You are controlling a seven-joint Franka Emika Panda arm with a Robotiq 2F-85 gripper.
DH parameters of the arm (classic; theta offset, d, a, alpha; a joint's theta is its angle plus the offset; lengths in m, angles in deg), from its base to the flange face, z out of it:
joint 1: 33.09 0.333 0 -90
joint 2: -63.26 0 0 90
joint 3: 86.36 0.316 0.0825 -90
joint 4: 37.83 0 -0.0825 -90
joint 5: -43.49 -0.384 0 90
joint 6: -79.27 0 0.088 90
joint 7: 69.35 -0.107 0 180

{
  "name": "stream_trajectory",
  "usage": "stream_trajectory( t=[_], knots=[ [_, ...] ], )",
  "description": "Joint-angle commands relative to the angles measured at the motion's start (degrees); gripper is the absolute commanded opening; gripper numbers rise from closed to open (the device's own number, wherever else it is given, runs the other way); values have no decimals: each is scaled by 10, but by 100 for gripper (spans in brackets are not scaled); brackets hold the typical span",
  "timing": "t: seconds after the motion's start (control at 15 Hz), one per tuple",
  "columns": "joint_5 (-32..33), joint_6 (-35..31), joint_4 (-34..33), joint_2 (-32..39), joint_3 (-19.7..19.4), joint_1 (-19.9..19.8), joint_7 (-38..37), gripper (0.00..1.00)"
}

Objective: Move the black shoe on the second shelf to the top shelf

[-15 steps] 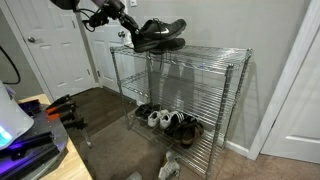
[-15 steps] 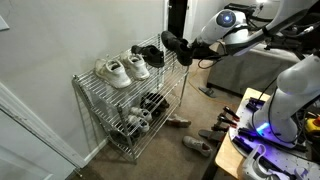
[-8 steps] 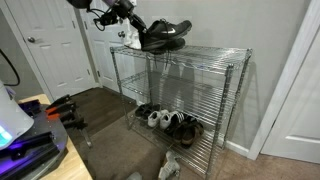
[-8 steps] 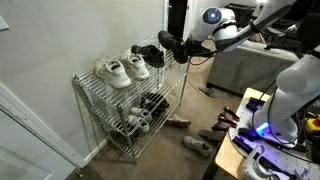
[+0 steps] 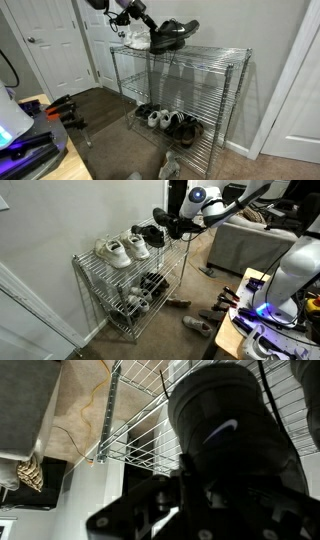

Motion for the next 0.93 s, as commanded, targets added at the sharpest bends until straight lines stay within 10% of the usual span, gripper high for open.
stream_trajectory(
  t=[0.0,0.2,0.27,0.87],
  knots=[
    [5,0,-62,60,-106,96,36,5],
    [-7,-17,-92,99,-159,135,61,6],
    [-18,-18,-99,109,-170,142,71,35],
    [-13,-75,-90,109,-203,148,81,84]
  ],
)
